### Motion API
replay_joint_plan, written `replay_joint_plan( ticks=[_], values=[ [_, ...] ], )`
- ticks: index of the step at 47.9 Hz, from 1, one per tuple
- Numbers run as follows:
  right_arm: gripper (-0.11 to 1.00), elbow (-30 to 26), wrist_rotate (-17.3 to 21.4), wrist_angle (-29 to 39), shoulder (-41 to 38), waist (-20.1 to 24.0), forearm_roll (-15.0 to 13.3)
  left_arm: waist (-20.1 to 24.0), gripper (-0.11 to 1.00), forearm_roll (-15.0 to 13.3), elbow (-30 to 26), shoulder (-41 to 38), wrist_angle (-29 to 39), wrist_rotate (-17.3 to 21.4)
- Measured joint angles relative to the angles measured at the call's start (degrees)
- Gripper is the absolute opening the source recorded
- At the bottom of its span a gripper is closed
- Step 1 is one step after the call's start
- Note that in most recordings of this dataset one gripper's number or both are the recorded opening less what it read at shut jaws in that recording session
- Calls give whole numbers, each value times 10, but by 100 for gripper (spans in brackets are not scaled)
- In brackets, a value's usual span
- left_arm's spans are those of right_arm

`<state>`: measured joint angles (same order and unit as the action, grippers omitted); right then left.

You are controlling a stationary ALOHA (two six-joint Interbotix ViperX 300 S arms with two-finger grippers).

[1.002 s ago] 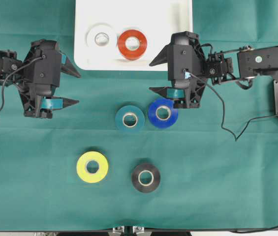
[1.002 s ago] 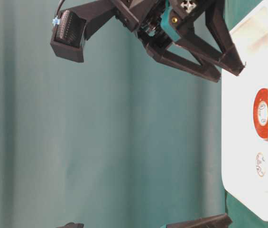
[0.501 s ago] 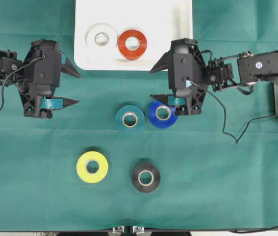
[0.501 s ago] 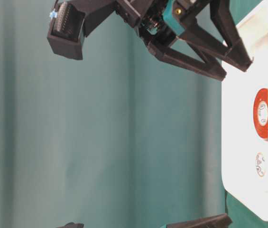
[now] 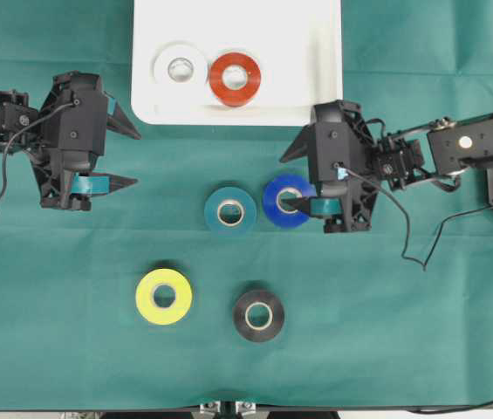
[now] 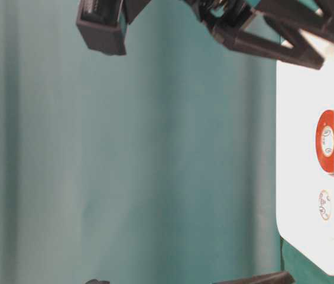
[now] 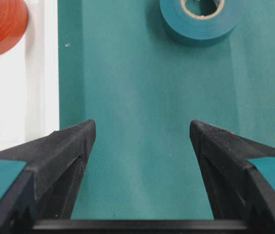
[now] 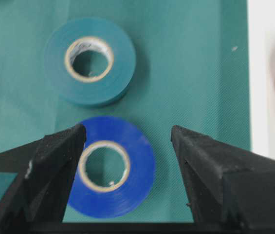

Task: Put the tape alternately from left to right into the white case.
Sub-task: 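Move the right gripper down onto the blue tape roll and grip it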

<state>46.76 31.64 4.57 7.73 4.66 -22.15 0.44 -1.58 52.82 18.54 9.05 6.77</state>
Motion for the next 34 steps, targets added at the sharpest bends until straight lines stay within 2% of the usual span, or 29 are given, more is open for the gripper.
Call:
replay_joint_plan(
  ticks=[13,27,34],
  values=[
    [79,10,24,-1,1,25,0,0,90,1,0,-1,2,0],
    [79,14,54,-1,-11,33,0,0,90,0,0,0,2,-1],
    [79,14,58,-14,-28,37,0,0,90,0,1,-1,0,-1]
  ],
)
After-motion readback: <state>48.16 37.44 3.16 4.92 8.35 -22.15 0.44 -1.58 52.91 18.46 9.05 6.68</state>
